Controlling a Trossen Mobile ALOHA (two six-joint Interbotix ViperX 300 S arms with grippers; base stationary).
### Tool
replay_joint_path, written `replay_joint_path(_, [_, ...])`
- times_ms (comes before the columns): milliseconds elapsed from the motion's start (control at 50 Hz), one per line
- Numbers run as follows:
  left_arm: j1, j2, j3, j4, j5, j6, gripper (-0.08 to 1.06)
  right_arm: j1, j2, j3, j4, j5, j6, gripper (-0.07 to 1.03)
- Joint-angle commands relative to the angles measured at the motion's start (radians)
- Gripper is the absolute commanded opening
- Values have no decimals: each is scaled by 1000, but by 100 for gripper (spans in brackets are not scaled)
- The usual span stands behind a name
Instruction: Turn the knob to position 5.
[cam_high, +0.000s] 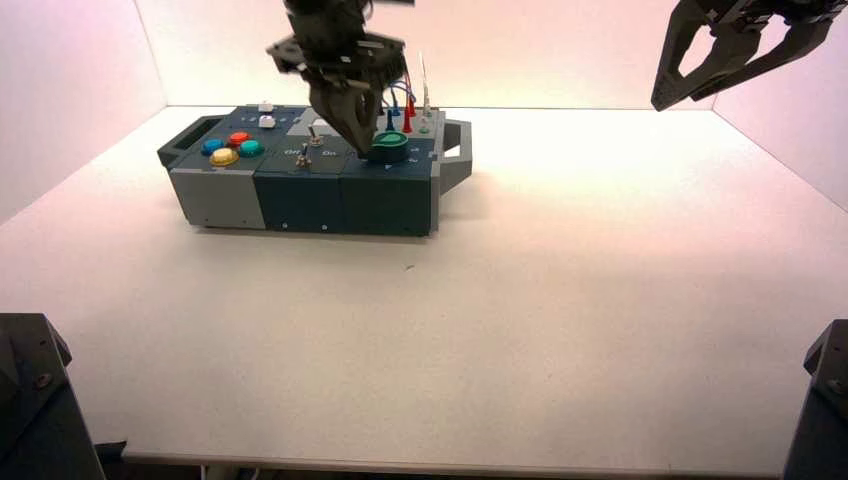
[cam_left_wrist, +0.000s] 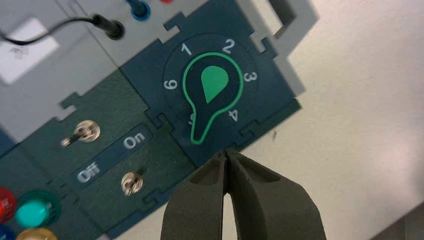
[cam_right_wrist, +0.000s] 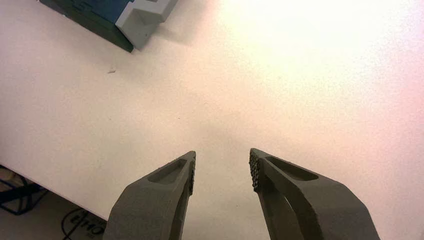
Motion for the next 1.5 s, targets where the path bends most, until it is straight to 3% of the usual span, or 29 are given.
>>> replay_joint_path(20, [5,-114,3,-3,3,-3,-3,3,-5,-15,2,-5,0,57])
replay_joint_path(340, [8,-275,0,-2,80,-3,-3,3,-5,-15,2,-5,0,57])
replay_joint_path(600, [14,-385,2,2,92,6,30,3,-5,-15,2,-5,0,57])
replay_joint_path(660, [21,-397,9,5,92,15,33,3,-5,-15,2,-5,0,57])
replay_joint_path(820, [38,-407,69,8,60,46,33,3,-5,-15,2,-5,0,57])
replay_joint_path(1020, [43,-411,166,8,-23,46,33,11,-6,-15,2,-6,0,57])
replay_joint_path(1200, [43,-422,193,18,-43,55,33,18,-6,-15,2,-5,0,57])
replay_joint_path(1360, [40,-397,206,3,-54,52,33,35,-6,-15,2,-5,0,57])
replay_joint_path(1500, [23,-345,195,-3,-67,51,19,46,-8,-15,2,-5,0,57])
